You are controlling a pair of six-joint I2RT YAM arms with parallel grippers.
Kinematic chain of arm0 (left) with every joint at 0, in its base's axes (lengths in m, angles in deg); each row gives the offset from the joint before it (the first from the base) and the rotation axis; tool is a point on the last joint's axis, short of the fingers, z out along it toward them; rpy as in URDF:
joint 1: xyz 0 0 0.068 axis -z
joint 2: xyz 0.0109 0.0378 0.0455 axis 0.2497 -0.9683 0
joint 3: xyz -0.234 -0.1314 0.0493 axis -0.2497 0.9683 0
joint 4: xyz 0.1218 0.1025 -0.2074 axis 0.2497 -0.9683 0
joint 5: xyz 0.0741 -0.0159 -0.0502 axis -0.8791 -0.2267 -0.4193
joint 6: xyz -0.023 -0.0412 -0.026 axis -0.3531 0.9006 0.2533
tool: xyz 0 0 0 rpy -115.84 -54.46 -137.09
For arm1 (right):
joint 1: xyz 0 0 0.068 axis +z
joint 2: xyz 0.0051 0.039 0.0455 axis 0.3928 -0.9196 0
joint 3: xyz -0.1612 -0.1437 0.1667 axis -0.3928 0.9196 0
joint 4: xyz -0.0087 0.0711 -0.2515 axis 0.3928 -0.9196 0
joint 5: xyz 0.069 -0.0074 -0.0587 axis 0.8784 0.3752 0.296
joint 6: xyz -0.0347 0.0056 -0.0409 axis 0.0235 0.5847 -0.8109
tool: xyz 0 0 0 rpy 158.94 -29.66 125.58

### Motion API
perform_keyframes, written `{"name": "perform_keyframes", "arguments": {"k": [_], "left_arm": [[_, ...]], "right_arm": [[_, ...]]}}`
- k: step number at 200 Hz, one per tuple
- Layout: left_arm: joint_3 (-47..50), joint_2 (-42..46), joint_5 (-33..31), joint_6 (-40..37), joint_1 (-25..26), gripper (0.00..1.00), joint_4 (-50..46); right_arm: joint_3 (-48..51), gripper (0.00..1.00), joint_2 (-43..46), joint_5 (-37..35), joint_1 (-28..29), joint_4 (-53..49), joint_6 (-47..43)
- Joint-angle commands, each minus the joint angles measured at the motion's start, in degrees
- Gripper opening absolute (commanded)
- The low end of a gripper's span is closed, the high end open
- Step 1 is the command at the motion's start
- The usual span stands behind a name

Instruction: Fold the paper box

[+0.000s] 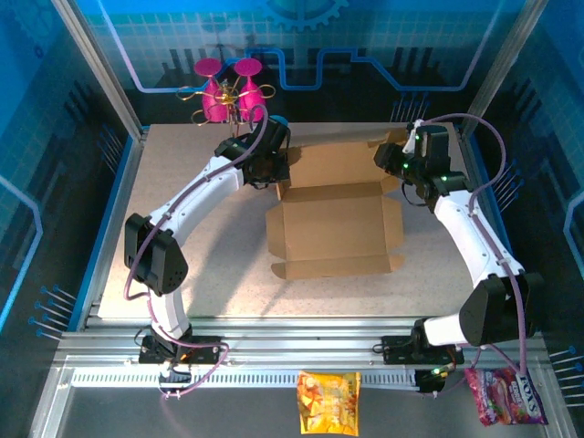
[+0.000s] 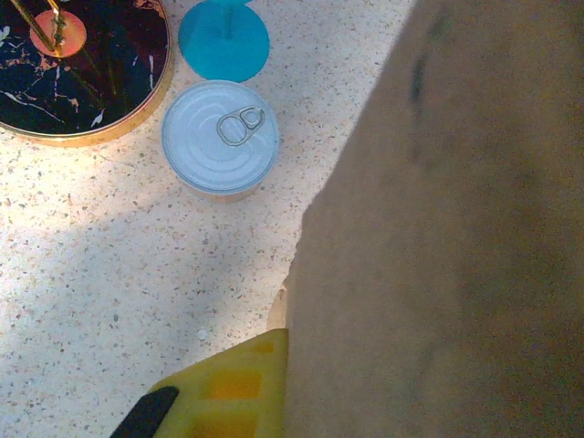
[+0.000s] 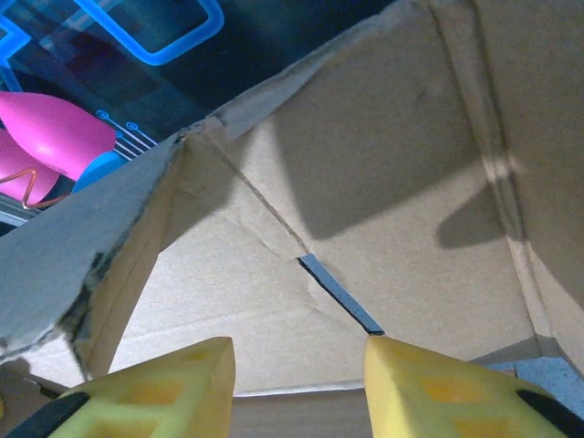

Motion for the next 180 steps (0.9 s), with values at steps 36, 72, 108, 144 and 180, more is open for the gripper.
{"name": "perform_keyframes", "arguments": {"k": [36, 72, 108, 144, 180], "left_arm": [[-3.7, 0.8, 2.4, -0.1, -0.5, 0.00, -3.4], [-11.0, -2.7, 4.8, 1.0, -0.9, 0.00, -10.3], [-15.9, -5.3, 6.4, 1.9, -1.3, 0.00, -16.1], [-17.7, -6.4, 7.2, 2.2, -1.2, 0.00, -18.4], [-18.2, -6.5, 7.6, 2.3, -1.2, 0.00, -18.6]], "right_arm": [[0.3, 0.59, 6.8, 8.5, -1.4, 0.5, -3.2], [9.5, 0.72, 8.0, 18.9, -3.9, 14.2, 1.3], [7.6, 0.73, 4.7, 21.6, -4.8, 17.1, 3.4], [5.6, 0.73, 3.1, 20.6, -3.8, 18.9, 3.9], [3.6, 0.73, 2.7, 15.1, -1.2, 14.4, 0.8]]}}
